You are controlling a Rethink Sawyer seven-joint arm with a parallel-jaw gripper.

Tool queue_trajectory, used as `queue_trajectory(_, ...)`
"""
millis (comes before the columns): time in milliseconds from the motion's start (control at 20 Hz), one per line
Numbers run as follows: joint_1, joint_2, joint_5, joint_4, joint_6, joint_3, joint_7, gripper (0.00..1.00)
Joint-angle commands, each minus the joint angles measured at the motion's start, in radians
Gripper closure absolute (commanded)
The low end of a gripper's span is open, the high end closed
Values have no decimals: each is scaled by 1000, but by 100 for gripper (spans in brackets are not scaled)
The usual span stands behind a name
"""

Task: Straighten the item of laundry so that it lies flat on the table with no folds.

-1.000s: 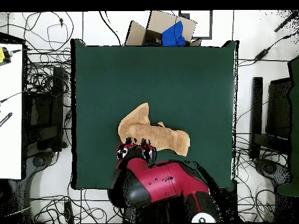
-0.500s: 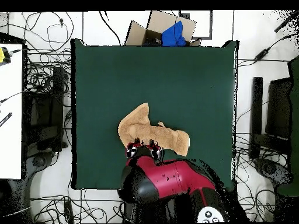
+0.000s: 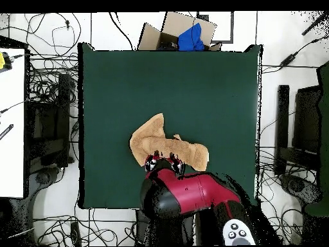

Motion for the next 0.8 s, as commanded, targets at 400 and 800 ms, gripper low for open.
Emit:
queue_trajectory(400, 9, 171, -88, -83, -134, -43, 50, 0)
queue_trajectory(800, 65, 244, -61, -105, -264, -133, 99, 0)
